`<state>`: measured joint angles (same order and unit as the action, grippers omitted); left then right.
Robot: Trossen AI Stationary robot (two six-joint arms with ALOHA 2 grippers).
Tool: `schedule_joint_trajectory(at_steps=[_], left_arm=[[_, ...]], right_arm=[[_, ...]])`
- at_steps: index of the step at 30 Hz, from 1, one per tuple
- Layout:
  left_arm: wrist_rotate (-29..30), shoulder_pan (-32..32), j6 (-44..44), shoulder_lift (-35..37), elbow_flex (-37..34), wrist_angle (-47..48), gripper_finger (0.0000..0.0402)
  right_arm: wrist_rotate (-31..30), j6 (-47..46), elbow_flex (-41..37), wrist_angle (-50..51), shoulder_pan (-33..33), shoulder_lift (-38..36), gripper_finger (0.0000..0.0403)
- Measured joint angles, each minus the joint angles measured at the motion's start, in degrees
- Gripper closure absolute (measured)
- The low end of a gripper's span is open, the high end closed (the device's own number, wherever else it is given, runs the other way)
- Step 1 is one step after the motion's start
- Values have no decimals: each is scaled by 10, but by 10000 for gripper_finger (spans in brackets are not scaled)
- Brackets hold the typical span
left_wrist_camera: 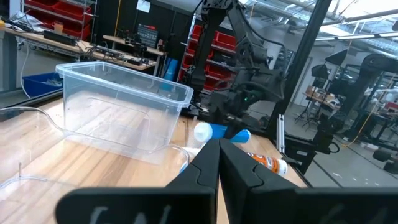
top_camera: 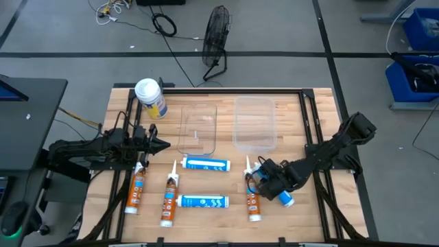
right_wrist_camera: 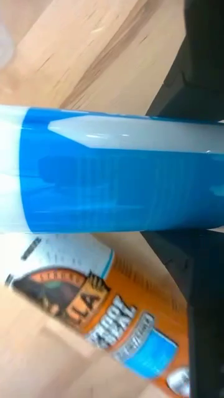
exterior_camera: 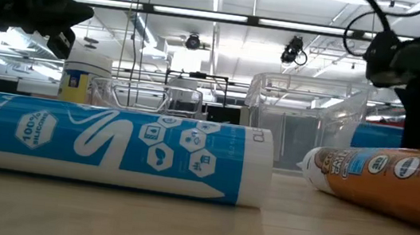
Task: Pick & place silicon tubes, Sealant and Lysol wipes
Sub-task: Put the right blue sealant into the left transparent bin
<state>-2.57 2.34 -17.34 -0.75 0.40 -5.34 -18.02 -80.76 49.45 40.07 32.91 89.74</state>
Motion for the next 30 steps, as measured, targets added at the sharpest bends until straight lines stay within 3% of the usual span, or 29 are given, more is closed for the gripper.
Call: schedule_joint_trajectory(at_steps=[11, 21, 30], left_arm=[[0, 0, 0, 0, 0, -1, 390], [0, 0, 21, 0, 0, -33, 390], [4, 0, 90, 0, 0, -85, 396]], right_arm=[[-119, 35, 40, -2, 27, -51, 196], [-249, 153, 119, 16, 44, -55, 196], [-389, 286, 125, 7, 32, -55, 196]])
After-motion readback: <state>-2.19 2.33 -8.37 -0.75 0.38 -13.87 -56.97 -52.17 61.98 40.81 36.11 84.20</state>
